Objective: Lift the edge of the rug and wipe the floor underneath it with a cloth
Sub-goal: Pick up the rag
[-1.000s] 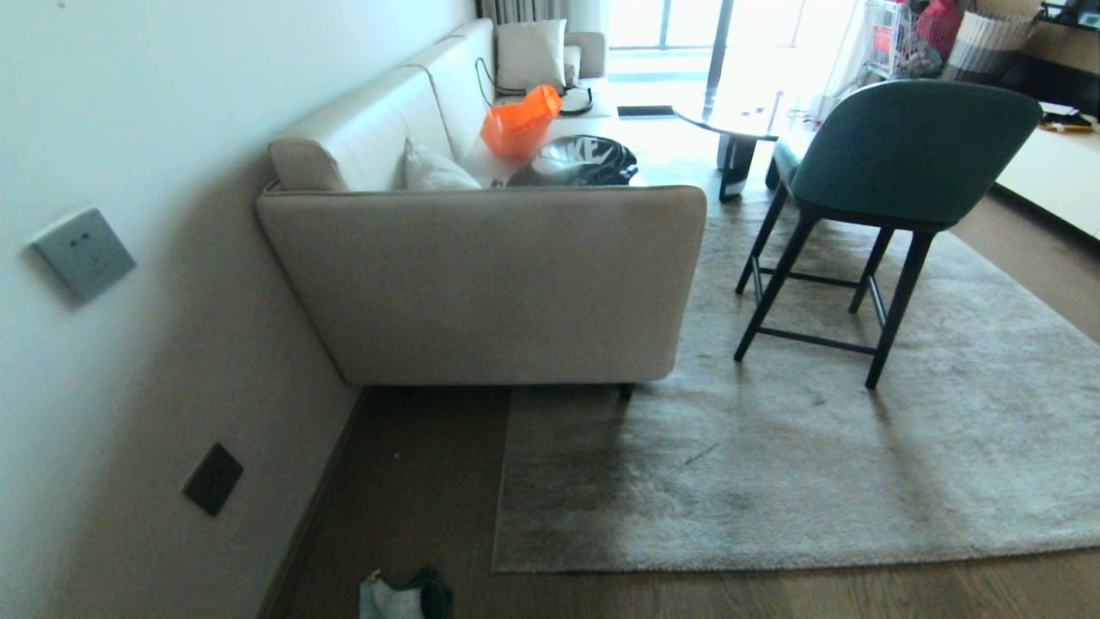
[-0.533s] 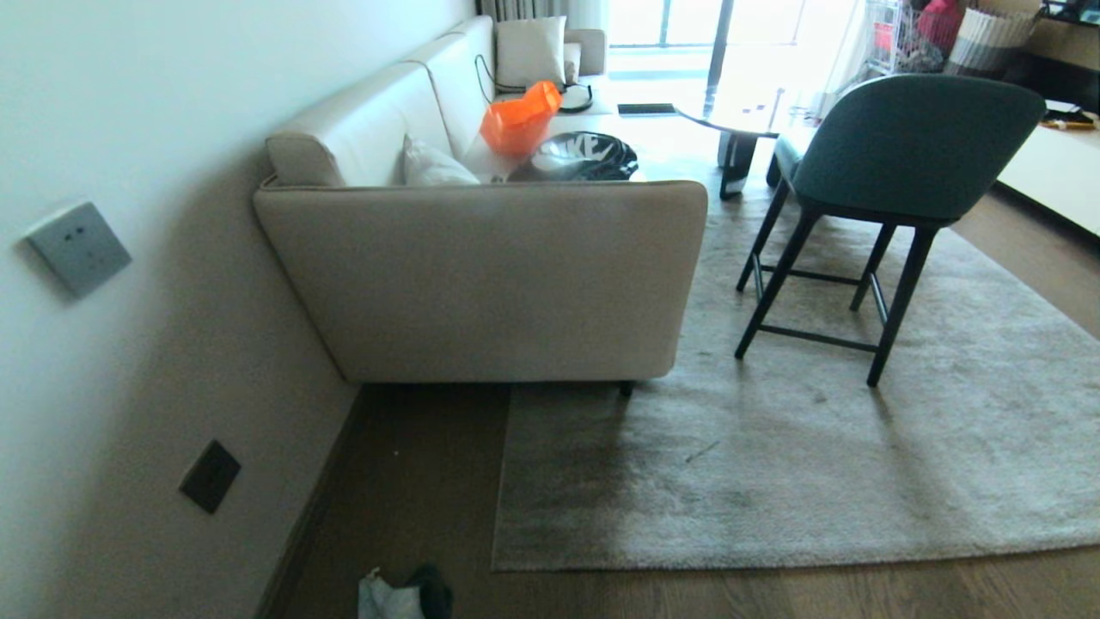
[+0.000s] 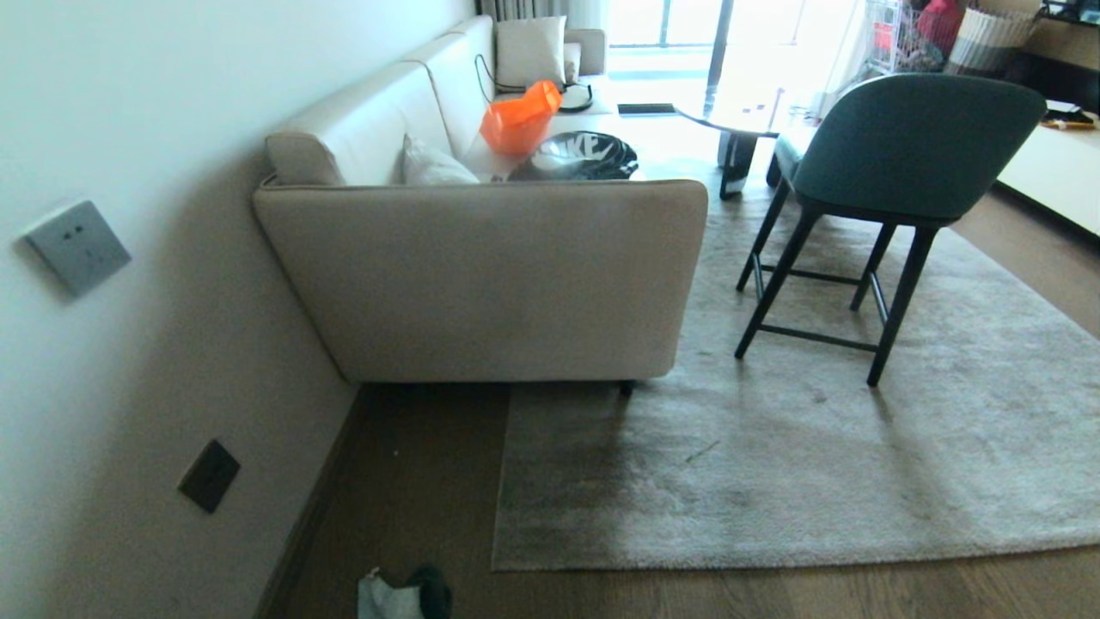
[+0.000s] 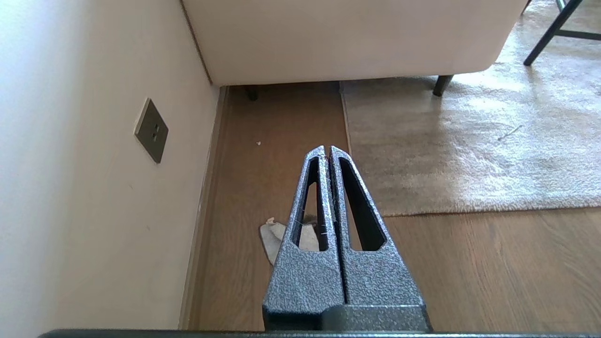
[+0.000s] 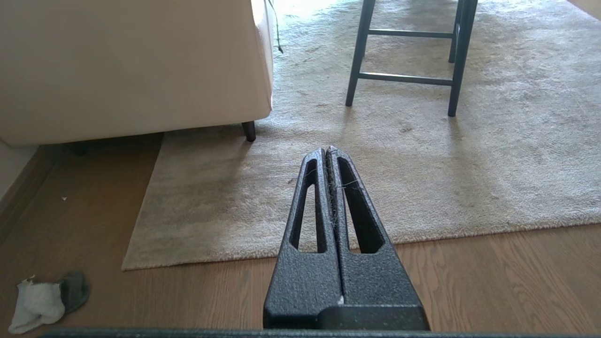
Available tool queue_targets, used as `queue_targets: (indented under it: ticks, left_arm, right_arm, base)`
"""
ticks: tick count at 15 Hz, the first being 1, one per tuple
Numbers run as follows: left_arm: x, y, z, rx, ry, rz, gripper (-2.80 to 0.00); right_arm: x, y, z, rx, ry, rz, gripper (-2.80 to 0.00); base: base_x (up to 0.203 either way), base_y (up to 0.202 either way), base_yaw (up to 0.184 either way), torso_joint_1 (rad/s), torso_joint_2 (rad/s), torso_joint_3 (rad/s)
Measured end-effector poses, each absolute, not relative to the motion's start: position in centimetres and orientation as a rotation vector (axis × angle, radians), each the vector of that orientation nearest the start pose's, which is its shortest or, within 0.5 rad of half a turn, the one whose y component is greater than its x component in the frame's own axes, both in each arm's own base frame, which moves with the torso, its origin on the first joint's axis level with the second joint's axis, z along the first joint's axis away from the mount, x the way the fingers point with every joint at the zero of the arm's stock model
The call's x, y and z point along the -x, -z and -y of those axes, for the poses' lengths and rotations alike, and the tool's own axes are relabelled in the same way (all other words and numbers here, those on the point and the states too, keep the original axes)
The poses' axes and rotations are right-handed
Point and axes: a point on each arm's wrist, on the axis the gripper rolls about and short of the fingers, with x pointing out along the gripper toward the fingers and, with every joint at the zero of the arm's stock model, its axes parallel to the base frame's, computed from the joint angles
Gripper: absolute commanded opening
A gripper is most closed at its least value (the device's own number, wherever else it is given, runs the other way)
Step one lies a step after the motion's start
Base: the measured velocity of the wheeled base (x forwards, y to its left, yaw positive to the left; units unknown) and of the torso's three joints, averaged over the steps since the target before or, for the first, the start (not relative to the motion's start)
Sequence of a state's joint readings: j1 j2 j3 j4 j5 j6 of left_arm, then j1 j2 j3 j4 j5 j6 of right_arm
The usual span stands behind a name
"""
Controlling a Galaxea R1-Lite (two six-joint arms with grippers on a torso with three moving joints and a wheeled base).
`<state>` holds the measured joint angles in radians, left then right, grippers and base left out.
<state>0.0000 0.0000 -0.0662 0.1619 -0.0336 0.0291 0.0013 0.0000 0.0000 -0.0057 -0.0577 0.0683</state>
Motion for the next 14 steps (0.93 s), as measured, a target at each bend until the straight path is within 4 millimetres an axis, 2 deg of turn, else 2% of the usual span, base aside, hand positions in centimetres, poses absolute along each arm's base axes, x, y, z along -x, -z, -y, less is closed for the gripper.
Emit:
queue_targets:
  ticks: [14]
  left_arm:
    - [2.87, -7.71, 0.08, -0.022, 0.035, -0.095, -2.80]
  right_arm:
    - [2.28, -7.61, 0.13, -0.069, 0.057, 0.008, -2.80]
  base:
    - [0.000, 0.000, 0.000, 0.000, 0.00, 0.000]
